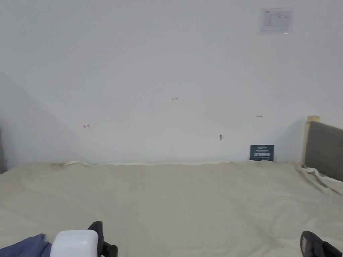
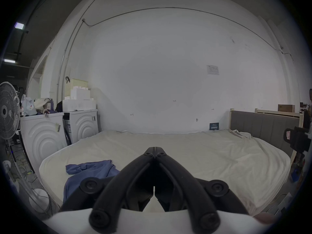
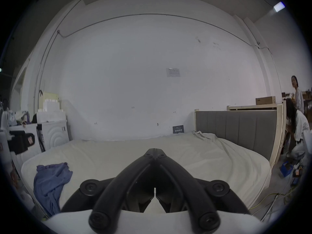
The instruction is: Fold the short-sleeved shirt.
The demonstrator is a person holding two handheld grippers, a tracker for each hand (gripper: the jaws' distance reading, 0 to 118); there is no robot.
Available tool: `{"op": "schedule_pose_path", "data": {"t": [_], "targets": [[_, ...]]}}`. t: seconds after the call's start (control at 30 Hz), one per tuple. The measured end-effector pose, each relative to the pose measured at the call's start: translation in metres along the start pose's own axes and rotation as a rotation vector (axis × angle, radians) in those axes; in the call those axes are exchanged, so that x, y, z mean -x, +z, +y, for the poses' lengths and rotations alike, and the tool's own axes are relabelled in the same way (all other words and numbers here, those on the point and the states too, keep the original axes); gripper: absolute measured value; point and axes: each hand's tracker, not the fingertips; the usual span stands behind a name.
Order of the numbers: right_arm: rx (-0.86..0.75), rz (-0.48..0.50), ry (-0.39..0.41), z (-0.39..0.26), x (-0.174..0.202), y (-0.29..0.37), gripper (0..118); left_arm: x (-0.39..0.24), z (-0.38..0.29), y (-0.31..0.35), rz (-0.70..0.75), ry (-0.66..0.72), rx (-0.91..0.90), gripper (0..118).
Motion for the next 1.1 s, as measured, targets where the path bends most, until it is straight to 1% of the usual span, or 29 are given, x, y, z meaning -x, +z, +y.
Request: {"op": "schedule_pose_path", "data": {"t": [0.07, 0.17, 0.23, 0.27, 0.33, 0.4, 0.43, 0.53, 0.63, 0.73, 0.8, 0.87, 0.9, 0.97, 1.03, 1.07, 1.1], "targets": [[0.013, 0.042, -0.005, -0.001, 0.011, -0.005, 0, 0.017, 0.0, 0.005, 0.022, 0.012, 0.005, 0], [0.025, 0.133, -0.01, -0.002, 0.044, -0.014, 0, 0.049, 0.002, 0.02, 0.138, -0.021, 0.008, 0], [0.043, 0.169, 0.054, -0.004, 0.081, -0.021, 0, 0.078, 0.002, 0.036, 0.227, -0.039, 0.018, 0], [0.043, 0.206, 0.054, -0.005, 0.092, -0.022, 0, 0.087, 0.001, 0.042, 0.258, -0.047, 0.024, 0], [0.049, 0.346, 0.005, -0.008, 0.119, -0.025, 0, 0.113, -0.001, 0.062, 0.363, -0.055, 0.043, 0], [0.054, 0.436, -0.024, -0.009, 0.137, -0.029, 0, 0.137, -0.003, 0.081, 0.427, -0.037, 0.042, 0], [0.064, 0.463, -0.039, -0.01, 0.144, -0.031, 0, 0.147, -0.004, 0.09, 0.464, -0.031, 0.048, 0], [0.066, 0.471, -0.031, -0.011, 0.159, -0.034, 0, 0.169, -0.007, 0.1, 0.538, -0.033, 0.076, 0], [0.083, 0.519, -0.032, -0.015, 0.165, -0.039, 0, 0.177, -0.014, 0.095, 0.544, -0.025, 0.095, 0], [0.092, 0.538, -0.013, -0.021, 0.169, -0.047, 0, 0.182, -0.018, 0.085, 0.513, 0.0, 0.118, 0], [0.13, 0.553, -0.009, -0.022, 0.166, -0.056, 0, 0.186, -0.01, 0.069, 0.477, 0.065, 0.129, 0], [0.161, 0.553, 0.014, -0.024, 0.161, -0.062, 0, 0.196, 0.002, 0.046, 0.417, 0.133, 0.13, 0], [0.172, 0.54, 0.035, -0.026, 0.158, -0.063, 0, 0.204, 0.01, 0.02, 0.356, 0.146, 0.21, 0], [0.184, 0.521, 0.065, -0.027, 0.153, -0.064, 0, 0.224, 0.014, -0.039, 0.227, 0.204, 0.449, 0], [0.211, 0.501, 0.086, -0.031, 0.148, -0.068, 0, 0.249, -0.008, -0.113, 0.055, 0.363, 0.688, 0], [0.23, 0.491, 0.09, -0.033, 0.147, -0.07, 0, 0.258, -0.022, -0.142, 0.007, 0.406, 0.769, 0], [0.253, 0.482, 0.09, -0.038, 0.144, -0.072, 0, 0.264, -0.042, -0.171, 0.008, 0.429, 0.849, 0]]}}
